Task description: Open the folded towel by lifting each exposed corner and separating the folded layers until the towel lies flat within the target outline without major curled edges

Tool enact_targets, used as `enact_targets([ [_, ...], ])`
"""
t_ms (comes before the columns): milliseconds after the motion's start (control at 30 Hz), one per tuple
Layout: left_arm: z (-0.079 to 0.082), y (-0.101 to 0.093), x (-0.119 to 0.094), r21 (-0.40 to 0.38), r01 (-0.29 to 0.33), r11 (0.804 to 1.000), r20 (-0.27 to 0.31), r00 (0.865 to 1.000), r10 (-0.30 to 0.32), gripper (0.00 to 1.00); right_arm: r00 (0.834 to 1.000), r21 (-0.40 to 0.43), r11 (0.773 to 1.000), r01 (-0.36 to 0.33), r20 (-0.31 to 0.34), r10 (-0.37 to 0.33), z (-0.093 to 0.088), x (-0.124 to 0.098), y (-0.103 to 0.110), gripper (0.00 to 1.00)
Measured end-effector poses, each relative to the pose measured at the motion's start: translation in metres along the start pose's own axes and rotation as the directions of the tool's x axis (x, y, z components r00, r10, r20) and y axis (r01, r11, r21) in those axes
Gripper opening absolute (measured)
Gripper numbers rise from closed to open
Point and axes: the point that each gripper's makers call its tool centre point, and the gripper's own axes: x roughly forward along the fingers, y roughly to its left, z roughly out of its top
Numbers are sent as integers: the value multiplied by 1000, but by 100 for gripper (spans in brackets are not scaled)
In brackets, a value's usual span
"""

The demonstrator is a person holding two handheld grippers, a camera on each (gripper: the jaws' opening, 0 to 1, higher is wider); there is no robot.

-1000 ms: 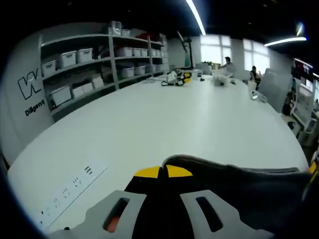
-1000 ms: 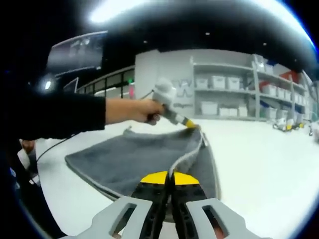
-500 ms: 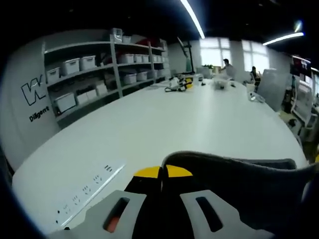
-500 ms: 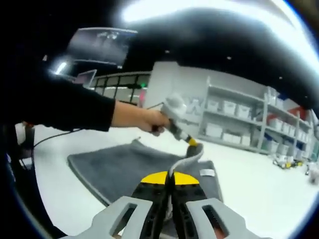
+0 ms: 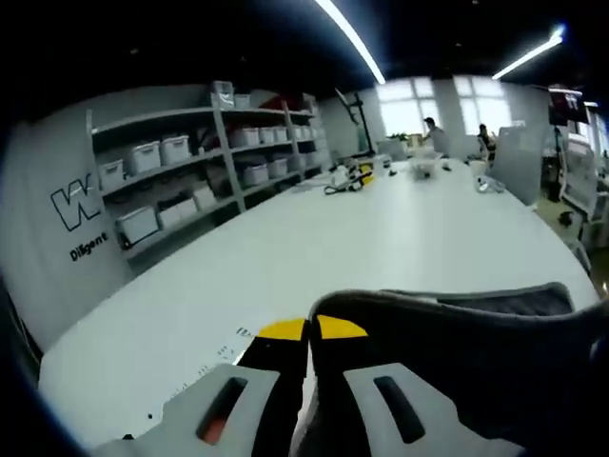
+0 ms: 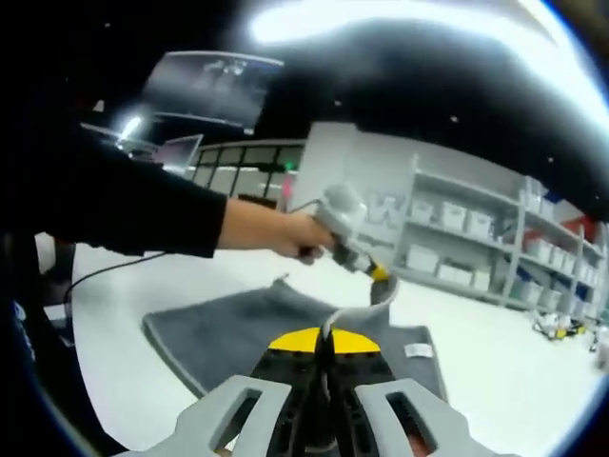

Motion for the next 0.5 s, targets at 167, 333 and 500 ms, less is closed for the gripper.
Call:
enact_targets([
  [167, 4, 7, -7, -10, -10, 1000, 20, 1000, 10, 1, 1000, -12, 1000, -10, 11, 10, 6, 3, 6, 0],
  [333, 1, 14, -16, -12, -22, 1000, 24, 999, 22, 1, 1000, -18, 1000, -22, 20, 22, 12, 7, 12, 0],
  [500, -4, 20, -25, 9, -40, 999, 20, 999, 40, 1, 999, -26, 999, -38, 25, 39, 16, 12, 20, 0],
])
